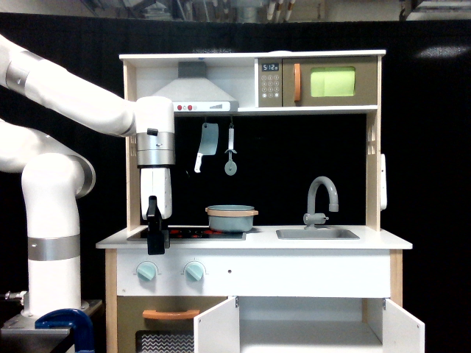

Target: Put the bowl inside the kitchen cabinet

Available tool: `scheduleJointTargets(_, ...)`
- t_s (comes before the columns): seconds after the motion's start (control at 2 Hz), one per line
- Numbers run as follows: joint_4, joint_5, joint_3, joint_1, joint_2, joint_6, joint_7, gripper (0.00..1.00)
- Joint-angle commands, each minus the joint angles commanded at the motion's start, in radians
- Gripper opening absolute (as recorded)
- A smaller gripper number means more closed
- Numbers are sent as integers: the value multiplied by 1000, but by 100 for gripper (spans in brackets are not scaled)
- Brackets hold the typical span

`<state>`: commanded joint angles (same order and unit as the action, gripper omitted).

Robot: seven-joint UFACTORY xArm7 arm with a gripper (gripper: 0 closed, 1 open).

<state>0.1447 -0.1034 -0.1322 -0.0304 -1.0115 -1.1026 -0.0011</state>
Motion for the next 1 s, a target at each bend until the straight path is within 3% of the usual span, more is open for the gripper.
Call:
scheduleJointTargets(0.5,90,-31,-110,48,89,13,142,100)
scheduleJointTargets(1.0,105,-163,18,75,68,-5,160,100)
